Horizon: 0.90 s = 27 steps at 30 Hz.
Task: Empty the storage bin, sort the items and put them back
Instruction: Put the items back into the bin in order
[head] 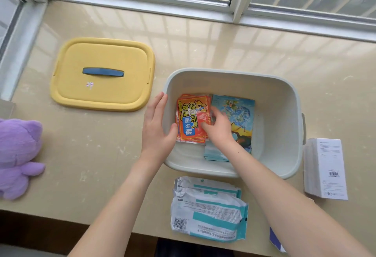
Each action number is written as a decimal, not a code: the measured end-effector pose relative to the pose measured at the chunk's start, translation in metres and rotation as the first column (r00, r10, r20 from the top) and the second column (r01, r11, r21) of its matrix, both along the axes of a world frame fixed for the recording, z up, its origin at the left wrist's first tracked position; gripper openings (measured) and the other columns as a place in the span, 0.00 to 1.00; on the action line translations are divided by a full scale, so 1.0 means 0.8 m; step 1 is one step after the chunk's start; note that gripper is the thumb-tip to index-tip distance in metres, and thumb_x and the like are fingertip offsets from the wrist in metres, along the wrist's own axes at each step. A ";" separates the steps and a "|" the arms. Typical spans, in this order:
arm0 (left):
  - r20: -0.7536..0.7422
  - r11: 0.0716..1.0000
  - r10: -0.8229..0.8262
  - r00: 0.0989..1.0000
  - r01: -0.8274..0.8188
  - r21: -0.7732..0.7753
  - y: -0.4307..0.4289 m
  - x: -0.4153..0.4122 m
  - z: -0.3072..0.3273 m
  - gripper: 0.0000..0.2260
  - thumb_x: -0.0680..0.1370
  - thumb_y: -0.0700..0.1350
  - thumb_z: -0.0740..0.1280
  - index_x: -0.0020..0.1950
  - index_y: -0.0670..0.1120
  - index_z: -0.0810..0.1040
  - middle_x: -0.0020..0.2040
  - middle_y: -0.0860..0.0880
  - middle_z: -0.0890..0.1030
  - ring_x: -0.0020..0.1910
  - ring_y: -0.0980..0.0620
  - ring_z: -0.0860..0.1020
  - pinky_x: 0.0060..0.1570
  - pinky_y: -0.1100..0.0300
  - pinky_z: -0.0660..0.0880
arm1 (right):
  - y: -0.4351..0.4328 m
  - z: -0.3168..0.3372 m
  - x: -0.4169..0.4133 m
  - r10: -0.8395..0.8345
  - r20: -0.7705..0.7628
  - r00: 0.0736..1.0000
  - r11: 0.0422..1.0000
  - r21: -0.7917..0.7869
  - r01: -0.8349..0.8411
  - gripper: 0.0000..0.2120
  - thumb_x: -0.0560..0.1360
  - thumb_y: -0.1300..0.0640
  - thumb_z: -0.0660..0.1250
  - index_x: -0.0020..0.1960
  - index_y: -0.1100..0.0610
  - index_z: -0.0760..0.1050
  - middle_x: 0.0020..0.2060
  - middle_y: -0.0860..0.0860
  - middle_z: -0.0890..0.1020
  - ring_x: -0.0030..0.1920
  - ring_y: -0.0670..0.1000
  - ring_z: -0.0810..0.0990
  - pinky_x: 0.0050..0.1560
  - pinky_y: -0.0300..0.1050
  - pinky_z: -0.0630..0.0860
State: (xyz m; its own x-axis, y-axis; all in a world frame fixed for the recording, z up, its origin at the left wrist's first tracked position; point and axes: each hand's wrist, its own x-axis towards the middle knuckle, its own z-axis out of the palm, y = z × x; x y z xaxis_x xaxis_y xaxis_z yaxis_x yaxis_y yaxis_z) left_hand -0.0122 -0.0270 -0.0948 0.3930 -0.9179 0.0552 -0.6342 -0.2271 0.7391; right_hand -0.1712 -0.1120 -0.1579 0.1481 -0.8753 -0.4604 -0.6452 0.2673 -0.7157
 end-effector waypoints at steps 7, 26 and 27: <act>0.033 1.000 -0.019 0.999 0.018 0.014 0.004 -0.001 0.001 0.33 0.71 0.35 0.69 0.75 0.42 0.64 0.75 0.49 0.64 0.74 0.54 0.60 0.73 0.62 0.56 | -0.001 -0.005 -0.007 0.094 -0.043 0.995 0.995 -0.012 -0.094 0.36 0.67 0.63 0.77 0.71 0.55 0.66 0.53 0.53 0.77 0.51 0.51 0.79 0.52 0.44 0.77; 0.148 0.981 -0.082 0.986 0.054 0.188 0.018 0.007 0.013 0.31 0.75 0.45 0.62 0.77 0.43 0.59 0.76 0.46 0.63 0.75 0.51 0.58 0.73 0.62 0.53 | 0.004 0.030 -0.015 0.176 -0.043 0.984 0.980 -0.083 -0.179 0.31 0.71 0.57 0.74 0.71 0.53 0.68 0.61 0.52 0.72 0.59 0.52 0.75 0.59 0.50 0.75; 0.158 0.978 -0.085 0.984 0.052 0.204 0.018 0.009 0.024 0.30 0.75 0.47 0.61 0.77 0.42 0.60 0.76 0.45 0.64 0.75 0.49 0.59 0.73 0.60 0.53 | 0.007 0.048 -0.018 0.169 -0.021 0.985 0.977 -0.130 -0.170 0.27 0.73 0.56 0.73 0.70 0.54 0.70 0.60 0.50 0.73 0.59 0.50 0.75 0.59 0.50 0.75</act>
State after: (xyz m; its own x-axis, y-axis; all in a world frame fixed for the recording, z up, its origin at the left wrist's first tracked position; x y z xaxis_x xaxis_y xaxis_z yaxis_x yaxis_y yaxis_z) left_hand -0.0053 -0.0124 -0.0759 0.3295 -0.9414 -0.0718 -0.7626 -0.3102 0.5677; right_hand -0.1859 -0.1068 -0.1196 0.2957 -0.8904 -0.3459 -0.6800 0.0581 -0.7309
